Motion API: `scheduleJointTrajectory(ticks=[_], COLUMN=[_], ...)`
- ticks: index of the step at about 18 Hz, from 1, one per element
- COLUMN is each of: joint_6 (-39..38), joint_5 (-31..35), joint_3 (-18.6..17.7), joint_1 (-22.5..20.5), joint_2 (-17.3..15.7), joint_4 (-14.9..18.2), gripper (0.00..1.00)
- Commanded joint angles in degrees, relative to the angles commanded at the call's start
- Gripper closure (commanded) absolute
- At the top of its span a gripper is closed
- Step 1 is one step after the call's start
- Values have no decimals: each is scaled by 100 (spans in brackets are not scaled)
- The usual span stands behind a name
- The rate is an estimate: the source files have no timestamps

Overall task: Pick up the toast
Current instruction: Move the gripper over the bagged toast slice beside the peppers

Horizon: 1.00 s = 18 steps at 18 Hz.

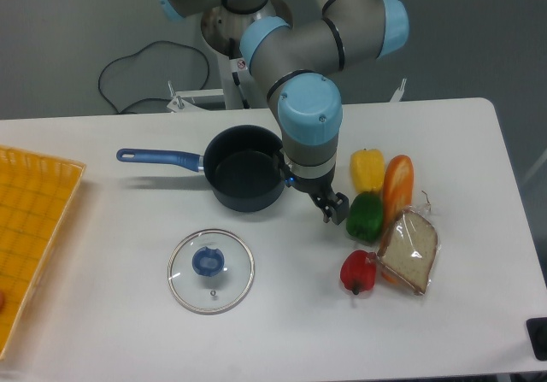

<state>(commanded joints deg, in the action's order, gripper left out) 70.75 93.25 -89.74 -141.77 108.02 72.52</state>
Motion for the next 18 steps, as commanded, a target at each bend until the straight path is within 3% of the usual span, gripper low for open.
scheduleJointTrajectory(ticks=[6,18], joint_6=[-132,-501], joint_5=[-404,-369], joint_3=[0,-9], joint_1=[-316,-580], joint_2=[53,149], joint_4=[-378,-870], gripper=[0,0])
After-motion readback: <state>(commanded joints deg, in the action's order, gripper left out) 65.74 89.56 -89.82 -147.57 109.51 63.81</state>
